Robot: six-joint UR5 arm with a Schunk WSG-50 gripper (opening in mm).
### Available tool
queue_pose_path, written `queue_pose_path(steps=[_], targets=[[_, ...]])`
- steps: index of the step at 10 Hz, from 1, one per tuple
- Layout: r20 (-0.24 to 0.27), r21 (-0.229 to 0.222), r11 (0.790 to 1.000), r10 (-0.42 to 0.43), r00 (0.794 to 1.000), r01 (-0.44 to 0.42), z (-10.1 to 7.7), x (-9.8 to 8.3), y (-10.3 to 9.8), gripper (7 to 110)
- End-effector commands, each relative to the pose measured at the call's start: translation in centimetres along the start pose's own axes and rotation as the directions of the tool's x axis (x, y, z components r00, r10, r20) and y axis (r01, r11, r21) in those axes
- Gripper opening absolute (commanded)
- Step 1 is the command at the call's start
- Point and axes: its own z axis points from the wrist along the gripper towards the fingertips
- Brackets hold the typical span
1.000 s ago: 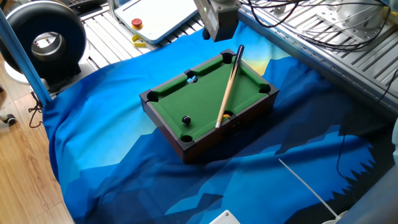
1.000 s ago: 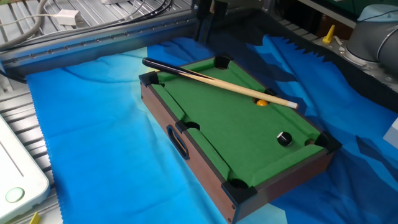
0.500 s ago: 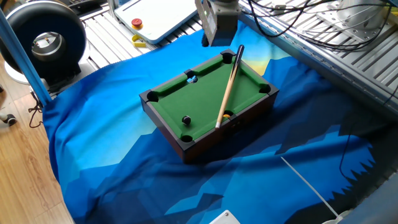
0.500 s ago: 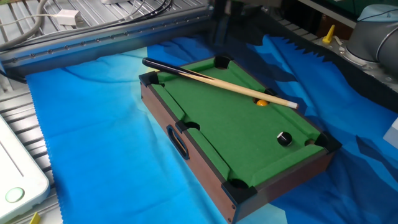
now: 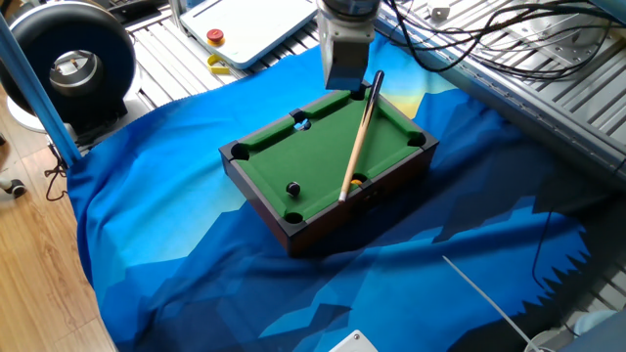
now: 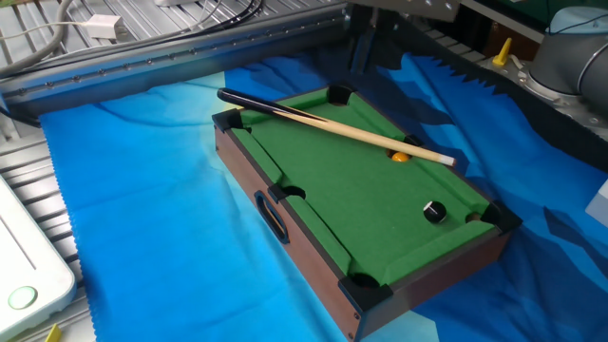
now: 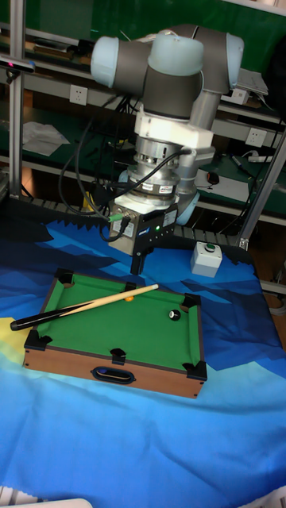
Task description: Hit the pool ball
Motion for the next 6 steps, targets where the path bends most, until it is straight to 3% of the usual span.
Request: queue_pose_path(steps=[1,6], targets=[[0.012,-0.034,0.997,0.074,0.997,-0.074,0.14,-0.39,1.24,7],[-0.014,-0.033,0.988,0.149,0.989,-0.149,0.60,0.32,1.33,7]])
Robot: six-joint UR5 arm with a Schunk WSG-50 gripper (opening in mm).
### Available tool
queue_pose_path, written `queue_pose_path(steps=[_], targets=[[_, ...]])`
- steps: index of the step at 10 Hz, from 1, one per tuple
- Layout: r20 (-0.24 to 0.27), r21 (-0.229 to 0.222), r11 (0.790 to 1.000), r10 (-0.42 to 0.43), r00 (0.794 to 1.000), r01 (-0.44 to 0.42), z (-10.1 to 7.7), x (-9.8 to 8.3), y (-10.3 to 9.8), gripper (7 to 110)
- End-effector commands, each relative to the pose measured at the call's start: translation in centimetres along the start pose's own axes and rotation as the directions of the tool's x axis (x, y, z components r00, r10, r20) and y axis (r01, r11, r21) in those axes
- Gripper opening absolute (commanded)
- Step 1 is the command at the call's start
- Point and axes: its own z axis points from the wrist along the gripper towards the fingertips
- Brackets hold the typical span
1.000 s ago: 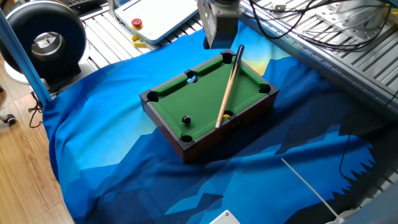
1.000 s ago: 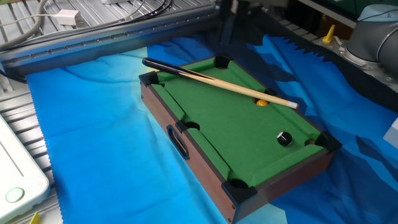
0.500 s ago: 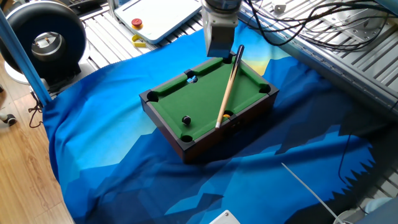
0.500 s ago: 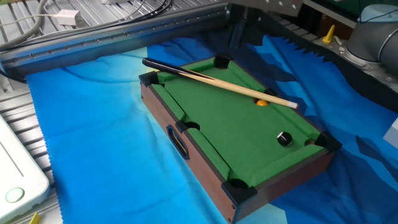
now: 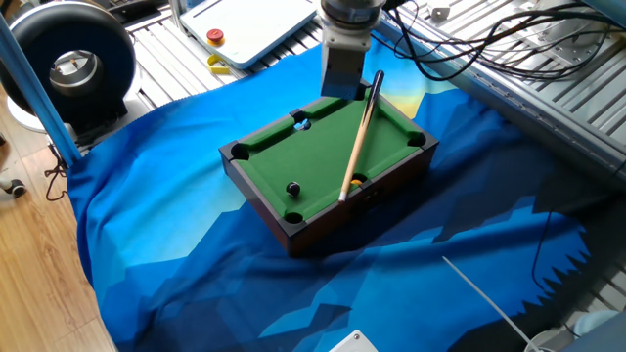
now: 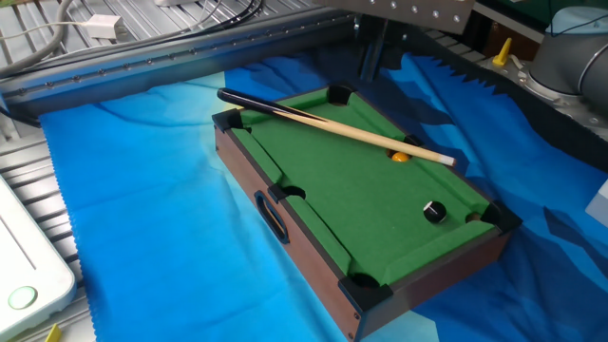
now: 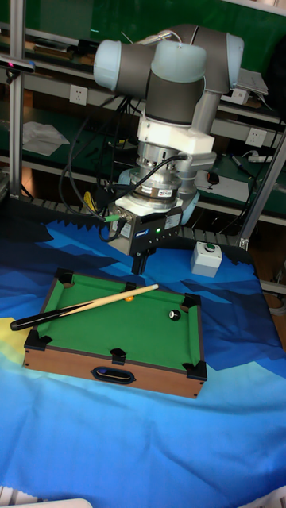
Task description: Hit the pool ball
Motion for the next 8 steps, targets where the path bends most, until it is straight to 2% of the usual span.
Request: queue_pose_path(steps=[1,4,8], targets=[[-0.004,-0.010,0.999,0.049,0.999,-0.049,0.04,0.14,0.25,7],[-0.010,-0.017,1.000,0.004,1.000,-0.004,-0.21,0.41,0.40,7],[-0.007,-0.018,1.000,0.019,1.000,-0.019,-0.11,0.25,0.37,7]])
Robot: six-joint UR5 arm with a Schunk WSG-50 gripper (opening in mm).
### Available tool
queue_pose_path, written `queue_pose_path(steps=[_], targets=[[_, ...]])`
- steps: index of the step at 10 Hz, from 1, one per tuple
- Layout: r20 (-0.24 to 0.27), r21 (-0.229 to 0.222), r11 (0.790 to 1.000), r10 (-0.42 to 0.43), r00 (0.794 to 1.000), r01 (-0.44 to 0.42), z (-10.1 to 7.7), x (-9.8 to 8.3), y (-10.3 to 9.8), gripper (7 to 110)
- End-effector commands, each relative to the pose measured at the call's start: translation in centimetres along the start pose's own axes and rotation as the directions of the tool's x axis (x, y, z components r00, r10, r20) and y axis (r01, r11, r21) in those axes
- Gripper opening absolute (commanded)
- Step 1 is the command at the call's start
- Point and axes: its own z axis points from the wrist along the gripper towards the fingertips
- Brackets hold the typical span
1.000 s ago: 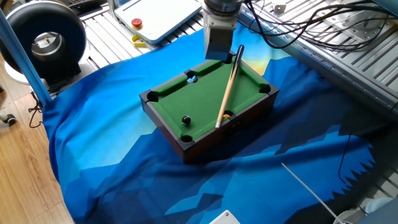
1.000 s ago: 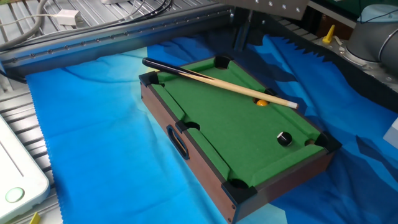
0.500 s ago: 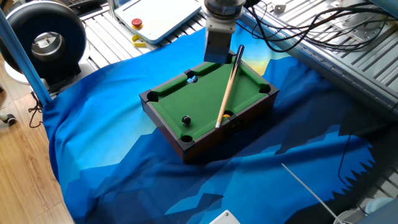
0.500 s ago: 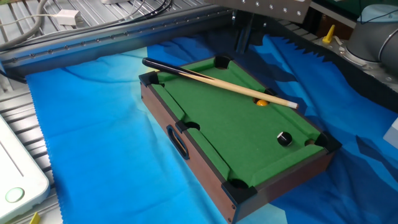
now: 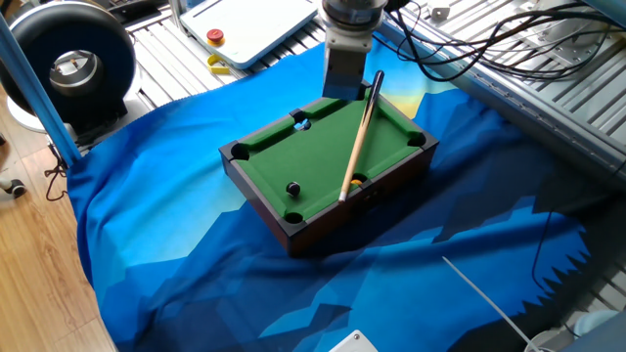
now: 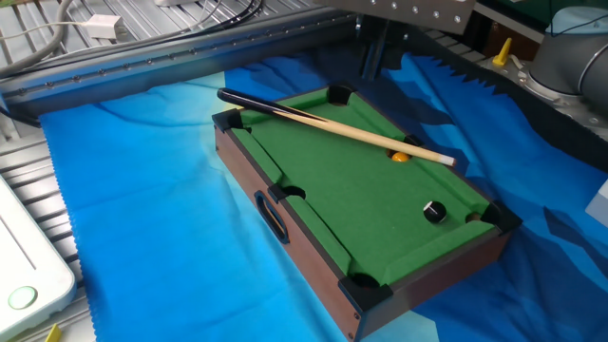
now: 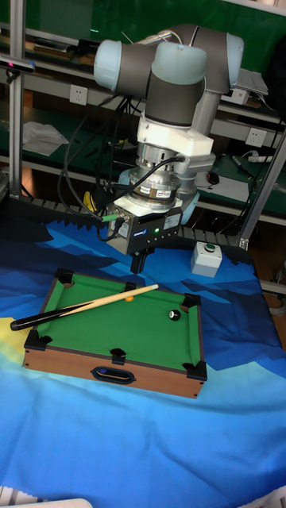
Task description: Hit the pool ball
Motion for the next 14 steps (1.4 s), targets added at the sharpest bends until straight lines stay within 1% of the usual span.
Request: queue_pose_path(steps=[1,3,4,5,6,7,8,9,10,11,12,13,14], targets=[[0.010,-0.010,1.000,0.002,1.000,-0.001,-0.1,-0.3,0.1,7],[0.016,-0.004,1.000,-0.021,1.000,0.022,-0.1,-0.4,0.0,7],[0.041,-0.021,0.997,-0.069,0.997,0.070,-0.2,-1.0,0.5,7],[0.065,-0.050,0.991,-0.118,0.991,0.121,-0.2,-1.5,1.3,7],[0.049,-0.027,0.980,-0.193,0.980,0.195,-0.2,-1.1,0.8,7],[0.046,-0.019,0.977,-0.212,0.976,0.213,-0.2,-1.0,0.6,7],[-0.013,0.035,0.974,-0.225,0.974,0.225,-0.2,0.1,-1.0,7],[-0.069,0.102,0.975,-0.192,0.979,0.199,-0.3,1.2,-3.0,7],[-0.071,0.146,0.973,-0.167,0.983,0.176,-0.5,1.1,-4.0,7],[0.002,0.161,0.976,-0.148,0.989,0.146,-0.5,-0.7,-4.1,7],[0.038,0.151,0.976,-0.163,0.986,0.156,-0.4,-1.6,-3.7,7],[-0.010,0.156,0.968,-0.198,0.980,0.197,-0.5,-0.5,-4.0,7],[-0.020,0.151,0.962,-0.229,0.973,0.229,-0.4,-0.4,-3.9,7]])
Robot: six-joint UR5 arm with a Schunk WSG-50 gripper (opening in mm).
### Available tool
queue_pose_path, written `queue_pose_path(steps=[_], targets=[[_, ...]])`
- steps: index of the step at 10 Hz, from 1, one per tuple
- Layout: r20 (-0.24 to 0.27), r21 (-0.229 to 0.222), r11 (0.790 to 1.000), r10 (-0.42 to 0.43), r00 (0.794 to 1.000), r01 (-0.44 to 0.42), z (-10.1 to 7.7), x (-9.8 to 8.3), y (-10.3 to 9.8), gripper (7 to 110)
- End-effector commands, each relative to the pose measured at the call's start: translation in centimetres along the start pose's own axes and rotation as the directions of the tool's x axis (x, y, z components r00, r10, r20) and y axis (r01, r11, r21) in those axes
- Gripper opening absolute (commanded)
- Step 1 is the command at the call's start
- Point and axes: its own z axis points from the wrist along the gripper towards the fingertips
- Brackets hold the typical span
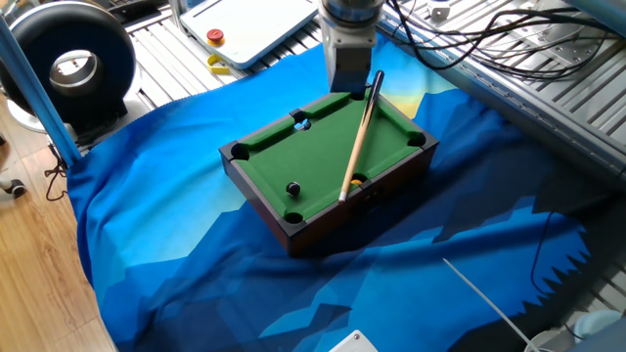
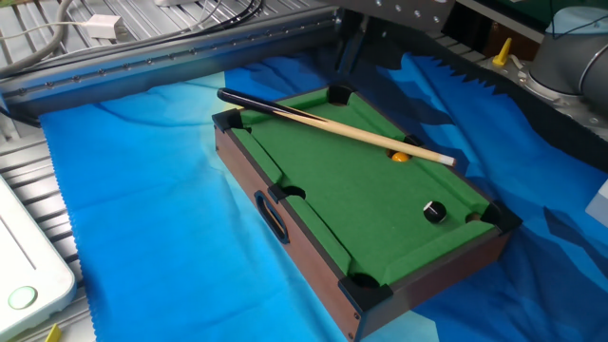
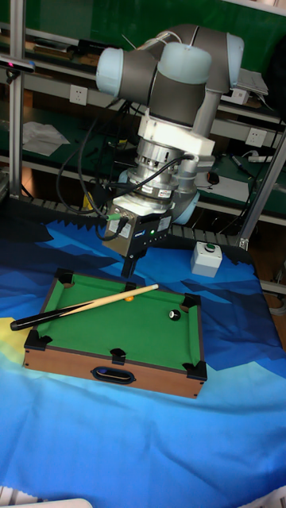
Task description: Hit the pool ball
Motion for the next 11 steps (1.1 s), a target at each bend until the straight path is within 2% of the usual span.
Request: queue_pose_path(steps=[1,3,4,7,9,11], targets=[[0.001,0.006,0.998,-0.061,0.998,0.061,-0.1,0.0,-0.2,7],[0.004,0.015,0.997,-0.073,0.997,0.073,-0.1,0.0,-0.4,7],[0.029,0.018,0.997,-0.079,0.996,0.079,-0.1,-0.7,-0.5,7],[0.097,0.024,0.987,-0.161,0.982,0.159,1.1,2.8,-1.5,7],[0.089,0.044,0.971,-0.237,0.967,0.234,1.8,5.8,-2.2,7],[0.089,0.087,0.928,-0.368,0.925,0.361,2.0,7.5,-3.4,7]])
